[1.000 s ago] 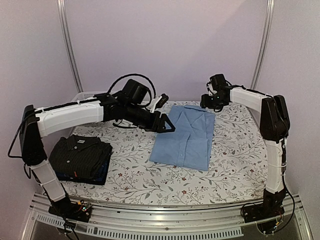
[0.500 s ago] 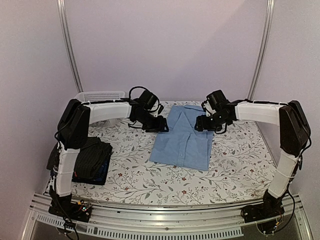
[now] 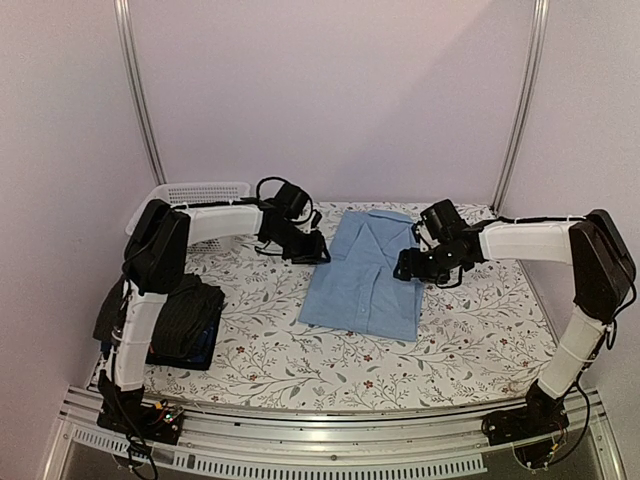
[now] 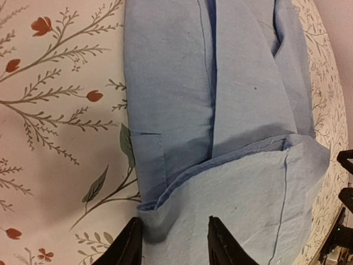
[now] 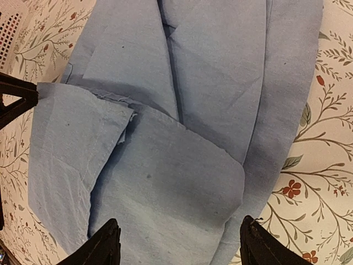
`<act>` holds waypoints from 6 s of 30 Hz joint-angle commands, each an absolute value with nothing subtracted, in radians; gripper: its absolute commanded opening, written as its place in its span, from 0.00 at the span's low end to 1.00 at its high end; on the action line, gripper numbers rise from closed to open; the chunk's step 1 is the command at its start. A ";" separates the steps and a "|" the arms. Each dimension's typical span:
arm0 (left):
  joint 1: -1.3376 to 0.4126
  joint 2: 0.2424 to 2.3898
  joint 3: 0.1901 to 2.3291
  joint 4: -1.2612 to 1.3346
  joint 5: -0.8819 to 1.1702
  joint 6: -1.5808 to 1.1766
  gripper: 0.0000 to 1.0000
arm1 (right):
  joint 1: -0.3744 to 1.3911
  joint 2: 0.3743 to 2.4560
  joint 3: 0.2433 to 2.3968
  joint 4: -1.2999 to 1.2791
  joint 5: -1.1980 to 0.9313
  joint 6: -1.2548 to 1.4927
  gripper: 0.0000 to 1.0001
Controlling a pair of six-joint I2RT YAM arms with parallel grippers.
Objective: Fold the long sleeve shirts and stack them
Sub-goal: Flatten out the crumpled shirt at the center of the board.
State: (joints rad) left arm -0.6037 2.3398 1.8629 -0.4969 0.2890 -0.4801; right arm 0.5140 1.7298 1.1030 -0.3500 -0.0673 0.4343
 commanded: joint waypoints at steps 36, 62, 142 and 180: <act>-0.793 1.735 0.994 -0.509 0.898 -0.307 0.00 | 0.615 1.397 0.983 -0.394 -0.050 0.460 0.49; -0.668 1.927 1.403 -0.495 0.436 -0.364 0.50 | 0.620 1.724 1.016 -0.318 -0.050 0.515 0.58; -0.159 2.042 2.278 -0.725 0.021 -0.349 0.00 | 0.124 1.598 1.485 -0.578 0.368 0.257 0.00; -0.187 2.037 2.325 -0.662 0.218 -0.323 0.00 | -0.098 1.562 1.892 -0.677 0.439 0.149 0.02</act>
State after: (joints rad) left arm -0.1028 2.0586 2.3699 -0.7044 0.1783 -0.3481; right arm -0.0990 1.5631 1.8339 -0.6701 0.3916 0.1764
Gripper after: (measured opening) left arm 0.005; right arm 0.017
